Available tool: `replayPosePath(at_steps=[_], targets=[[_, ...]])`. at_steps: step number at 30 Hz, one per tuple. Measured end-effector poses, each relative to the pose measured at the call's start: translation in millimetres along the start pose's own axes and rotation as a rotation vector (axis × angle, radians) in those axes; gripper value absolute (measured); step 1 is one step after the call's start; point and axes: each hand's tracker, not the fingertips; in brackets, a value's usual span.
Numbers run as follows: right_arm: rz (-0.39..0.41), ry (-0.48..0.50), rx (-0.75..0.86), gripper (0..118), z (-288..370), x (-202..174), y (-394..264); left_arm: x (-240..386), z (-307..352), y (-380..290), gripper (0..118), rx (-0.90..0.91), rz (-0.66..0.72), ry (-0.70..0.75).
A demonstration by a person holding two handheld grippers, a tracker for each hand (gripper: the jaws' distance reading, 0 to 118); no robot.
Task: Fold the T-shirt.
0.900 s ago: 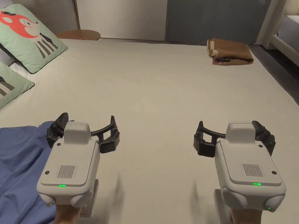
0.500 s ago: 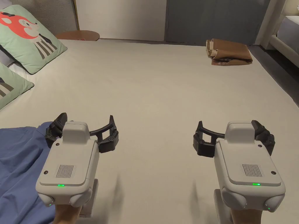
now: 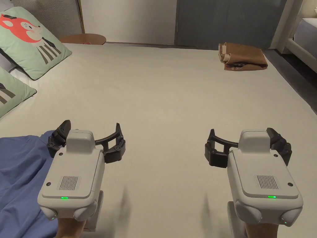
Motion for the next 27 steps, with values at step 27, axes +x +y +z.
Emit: replayPosePath(at_steps=[27], targets=[[0.004, 0.000, 0.008, 118, 0.5, -0.1, 1.5, -2.5, -1.4, 1.2, 109, 0.003, 0.002, 0.002]])
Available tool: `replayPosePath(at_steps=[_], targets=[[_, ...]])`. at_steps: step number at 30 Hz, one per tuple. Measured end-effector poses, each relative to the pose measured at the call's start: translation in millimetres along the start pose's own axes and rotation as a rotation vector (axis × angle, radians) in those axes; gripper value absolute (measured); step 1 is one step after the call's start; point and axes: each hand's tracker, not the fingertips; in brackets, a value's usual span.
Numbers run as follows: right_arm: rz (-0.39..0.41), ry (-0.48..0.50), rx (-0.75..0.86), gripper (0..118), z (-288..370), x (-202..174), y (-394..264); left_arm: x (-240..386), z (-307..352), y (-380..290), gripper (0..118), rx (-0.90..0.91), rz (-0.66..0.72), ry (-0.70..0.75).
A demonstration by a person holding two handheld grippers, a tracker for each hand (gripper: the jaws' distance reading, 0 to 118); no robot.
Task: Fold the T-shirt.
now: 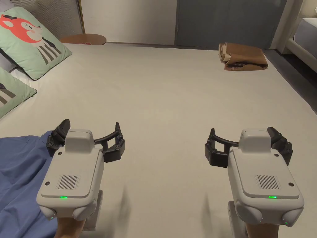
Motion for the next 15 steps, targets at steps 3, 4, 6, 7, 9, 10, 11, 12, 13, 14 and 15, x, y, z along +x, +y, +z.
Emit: replayPosePath(at_steps=[3, 4, 6, 7, 9, 10, 11, 12, 13, 14, 15], targets=[[-0.002, 0.002, 0.001, 118, 0.1, 0.3, 0.2, 0.3, 0.3, 0.0, 109, -0.001, 0.000, 0.000], [0.001, 0.002, 0.003, 118, 0.2, 0.3, 0.3, 0.8, 0.2, -0.2, 109, -0.002, -0.001, -0.001], [0.002, 0.001, 0.002, 118, 0.1, 0.3, 0.5, 0.9, 0.4, -0.3, 109, -0.001, -0.004, -0.001], [0.001, 0.001, 0.004, 118, 0.3, 0.3, 0.5, 0.5, 0.4, -0.3, 109, 0.000, -0.005, -0.003], [0.001, 0.000, 0.005, 118, 0.6, 0.4, 0.6, 1.4, 0.3, 0.2, 109, -0.001, -0.006, -0.002], [0.001, -0.001, 0.005, 118, 0.5, 0.3, 0.7, 1.2, 0.4, 0.3, 109, 0.000, -0.005, -0.002], [0.001, -0.001, 0.005, 118, 0.8, 0.4, 0.7, 0.8, 0.6, 0.3, 109, 0.001, -0.004, -0.001], [0.001, 0.000, 0.006, 118, 1.0, 0.4, 0.8, 1.2, 0.7, 0.4, 109, 0.002, -0.004, -0.001], [0.001, 0.000, 0.006, 118, 0.9, 0.4, 0.8, 1.6, 0.6, 0.5, 109, 0.001, -0.005, -0.002], [0.002, -0.001, 0.006, 118, 0.8, 0.3, 0.9, 1.5, 0.6, 0.6, 109, 0.002, -0.005, -0.002], [0.002, 0.000, 0.005, 118, 0.8, 0.3, 0.9, 1.0, 0.6, 0.8, 109, 0.001, -0.006, -0.003]])
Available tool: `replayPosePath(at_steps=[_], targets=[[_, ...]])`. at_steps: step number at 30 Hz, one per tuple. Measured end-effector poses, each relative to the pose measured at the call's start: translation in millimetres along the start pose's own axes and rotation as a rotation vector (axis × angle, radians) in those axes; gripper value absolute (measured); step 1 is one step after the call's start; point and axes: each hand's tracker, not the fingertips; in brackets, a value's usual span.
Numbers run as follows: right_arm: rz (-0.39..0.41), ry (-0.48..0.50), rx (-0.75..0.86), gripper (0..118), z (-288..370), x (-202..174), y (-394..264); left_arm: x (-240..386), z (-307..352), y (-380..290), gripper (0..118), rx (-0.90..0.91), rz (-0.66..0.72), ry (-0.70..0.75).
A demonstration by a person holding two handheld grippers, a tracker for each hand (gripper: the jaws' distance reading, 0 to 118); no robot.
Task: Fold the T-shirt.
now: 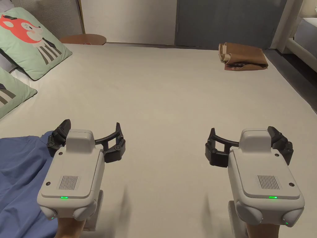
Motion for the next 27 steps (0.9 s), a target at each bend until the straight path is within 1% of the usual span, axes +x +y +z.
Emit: replayPosePath(at_steps=[13, 16, 17, 18, 19, 20, 21, 22, 23, 24, 25, 26, 27], targets=[[-0.003, -0.003, 0.003, 118, 0.7, 0.2, 2.4, 1.3, 1.0, 1.5, 109, 0.010, -0.012, -0.007], [-0.006, 0.002, 0.002, 118, 1.3, 0.6, 3.7, 2.6, 1.4, 2.6, 108, 0.013, -0.023, 0.009], [-0.006, 0.003, 0.001, 117, 1.7, 0.6, 4.2, 3.2, 1.7, 3.0, 107, 0.013, -0.023, 0.010], [-0.007, 0.006, -0.001, 114, 2.4, 0.6, 5.2, 4.1, 2.1, 4.0, 104, 0.013, -0.021, 0.012], [-0.008, 0.007, -0.001, 105, 3.2, 0.4, 6.0, 4.1, 3.0, 4.7, 95, 0.015, -0.016, 0.012], [-0.006, 0.007, -0.001, 84, 4.0, 0.1, 6.4, 3.9, 4.0, 5.2, 69, 0.018, -0.013, 0.009], [0.001, -0.001, -0.001, 65, 4.3, -0.8, 6.7, 5.6, 4.6, 5.8, 41, 0.025, -0.020, 0.021], [0.007, -0.008, -0.003, 43, 4.1, -1.4, 6.9, 7.5, 4.1, 6.1, 12, 0.028, -0.032, 0.042], [0.011, -0.006, -0.005, 18, 3.7, -1.3, 7.1, 7.3, 3.2, 6.3, 0, 0.025, -0.035, 0.046], [0.011, -0.014, -0.006, 0, 3.9, -1.3, 6.8, 4.5, 3.4, 7.6, 0, 0.023, -0.016, 0.029], [0.007, -0.025, -0.012, 0, 4.7, -1.1, 6.7, 2.9, 4.3, 8.9, 0, 0.017, 0.041, -0.029], [-0.001, -0.018, -0.014, 0, 5.3, 1.0, 8.0, 1.3, 4.4, 9.1, 0, 0.016, 0.056, -0.042], [-0.011, -0.011, -0.014, 0, 5.1, 2.5, 8.6, 3.0, 4.0, 8.5, 0, 0.018, 0.031, -0.006]])
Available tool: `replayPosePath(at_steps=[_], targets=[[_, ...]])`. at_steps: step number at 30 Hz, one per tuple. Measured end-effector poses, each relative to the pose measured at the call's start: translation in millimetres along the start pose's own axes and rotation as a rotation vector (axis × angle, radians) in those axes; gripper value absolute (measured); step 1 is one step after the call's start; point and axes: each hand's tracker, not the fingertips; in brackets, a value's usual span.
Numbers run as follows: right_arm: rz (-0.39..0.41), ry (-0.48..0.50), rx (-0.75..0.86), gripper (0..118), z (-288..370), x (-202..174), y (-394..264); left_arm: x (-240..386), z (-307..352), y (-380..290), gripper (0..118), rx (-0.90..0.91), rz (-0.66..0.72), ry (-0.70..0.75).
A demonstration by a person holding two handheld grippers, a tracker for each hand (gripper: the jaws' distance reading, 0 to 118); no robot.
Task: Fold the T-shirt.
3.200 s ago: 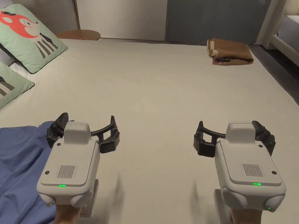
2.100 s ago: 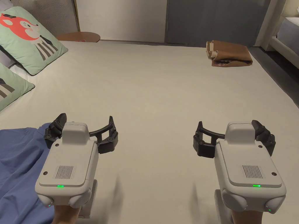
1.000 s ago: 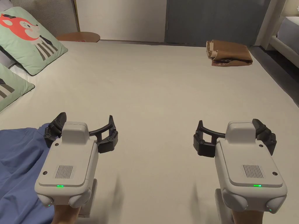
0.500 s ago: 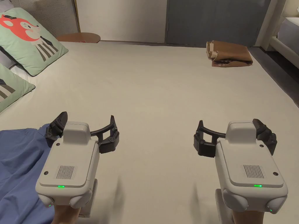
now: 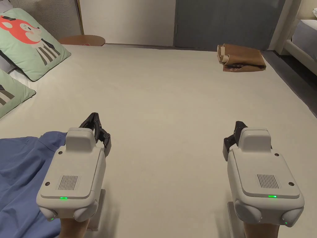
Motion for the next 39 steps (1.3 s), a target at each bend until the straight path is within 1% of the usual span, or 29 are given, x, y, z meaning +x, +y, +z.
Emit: replayPosePath(at_steps=[8, 11, 14, 19, 23, 30, 35, 39], targets=[[0.001, 0.006, 0.004, 0, 0.9, -0.2, 4.6, -3.2, 1.2, 0.2, 0, -0.001, -0.019, 0.007], [-0.005, 0.029, 0.003, 0, -1.8, -6.6, 6.9, -9.1, 2.2, 1.6, 0, -0.011, -0.012, 0.019], [-0.004, 0.071, 0.013, 0, -6.1, -22.4, 10.8, -25.2, 8.0, 3.3, 0, -0.011, -0.029, 0.061], [-0.012, 0.196, 0.031, 0, -15.5, -69.8, 20.8, -72.7, 25.9, 8.1, 0, -0.015, -0.047, 0.182], [-0.009, 0.315, 0.053, 0, -16.2, -122.2, 29.8, -123.4, 48.4, 11.0, 0, -0.031, -0.061, 0.309], [-0.012, 0.504, 0.060, 0, -7.9, -202.3, 34.0, -203.1, 97.4, 14.4, 0, -0.059, -0.098, 0.519], [-0.001, 0.597, 0.057, 0, 0.6, -241.9, 33.0, -238.8, 126.6, 13.4, 0, -0.078, -0.106, 0.616], [0.003, 0.640, 0.056, 0, 2.7, -257.8, 31.3, -254.2, 137.3, 10.9, 0, -0.094, -0.102, 0.654]])
